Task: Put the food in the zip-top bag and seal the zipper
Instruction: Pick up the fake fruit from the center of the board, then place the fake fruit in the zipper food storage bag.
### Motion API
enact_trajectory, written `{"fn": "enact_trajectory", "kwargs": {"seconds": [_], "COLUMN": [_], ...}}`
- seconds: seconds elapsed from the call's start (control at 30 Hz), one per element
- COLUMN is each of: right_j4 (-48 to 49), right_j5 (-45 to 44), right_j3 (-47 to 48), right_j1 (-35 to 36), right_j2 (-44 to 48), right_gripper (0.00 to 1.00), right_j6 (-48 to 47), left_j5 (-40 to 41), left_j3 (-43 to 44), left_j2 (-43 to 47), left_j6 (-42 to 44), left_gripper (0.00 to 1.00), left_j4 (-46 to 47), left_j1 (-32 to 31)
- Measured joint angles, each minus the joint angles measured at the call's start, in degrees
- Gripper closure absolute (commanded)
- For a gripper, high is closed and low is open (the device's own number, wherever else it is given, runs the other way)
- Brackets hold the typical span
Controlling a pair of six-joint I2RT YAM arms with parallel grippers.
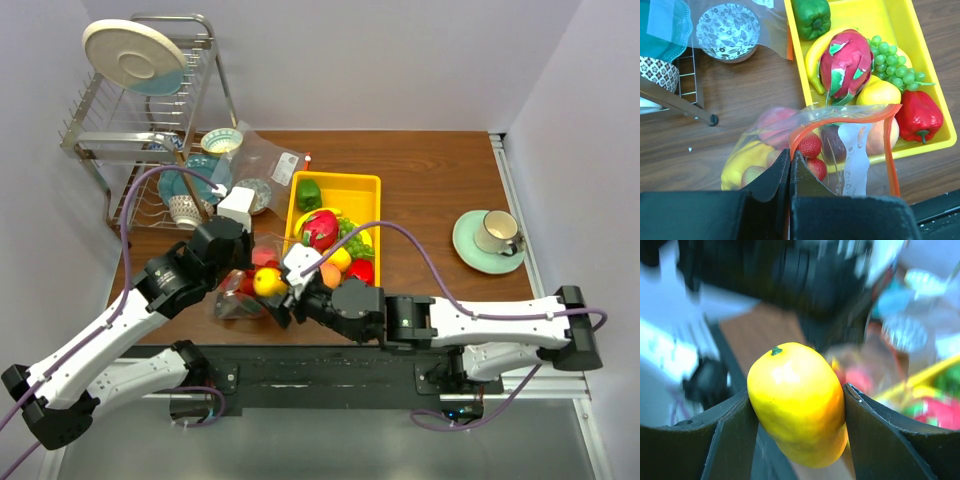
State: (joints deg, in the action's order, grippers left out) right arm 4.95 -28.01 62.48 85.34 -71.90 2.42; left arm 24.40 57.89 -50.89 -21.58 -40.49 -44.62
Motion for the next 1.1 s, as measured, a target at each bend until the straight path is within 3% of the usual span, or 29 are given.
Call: {"fn": "enact_trajectory", "kwargs": {"seconds": [0.23, 0.47, 0.77, 0.83, 0.9, 0.97, 1.1], "right_j4": [14.2, 26.9, 30.4, 30.5, 30.6, 30.7, 29.7], "right_j5": [1.4, 4.6, 3.6, 3.7, 4.2, 4.4, 4.5], "right_j3": [1.5, -5.3, -10.4, -10.9, -11.3, -11.4, -11.4], "right_j1": [-5.1, -11.9, -14.7, -14.8, -14.8, -14.8, -14.8], "right_j2": [-6.4, -7.1, -12.2, -13.0, -13.1, -13.1, -12.8], "right_gripper": [0.75, 0.75, 0.75, 0.53, 0.18, 0.09, 0.06], "right_j6": [-1.2, 6.2, 10.9, 11.5, 12.0, 12.5, 13.1], "left_j5": [-0.1, 1.6, 0.4, 0.4, 0.4, 0.4, 0.4], "left_j3": [0.6, 1.3, 1.9, 1.9, 1.9, 2.1, 2.4], "left_j2": [0.2, 0.5, 0.4, 0.1, -0.2, -0.4, -0.5], "left_j6": [-0.4, -0.7, -1.7, -1.8, -1.8, -1.8, -1.8], "left_gripper": [1.00, 1.00, 1.00, 1.00, 1.00, 1.00, 1.00], "left_j4": [-1.3, -2.7, -3.4, -3.4, -3.4, -3.4, -3.5], "left_j1": [0.5, 1.0, 0.6, 0.6, 0.6, 0.6, 0.6]}}
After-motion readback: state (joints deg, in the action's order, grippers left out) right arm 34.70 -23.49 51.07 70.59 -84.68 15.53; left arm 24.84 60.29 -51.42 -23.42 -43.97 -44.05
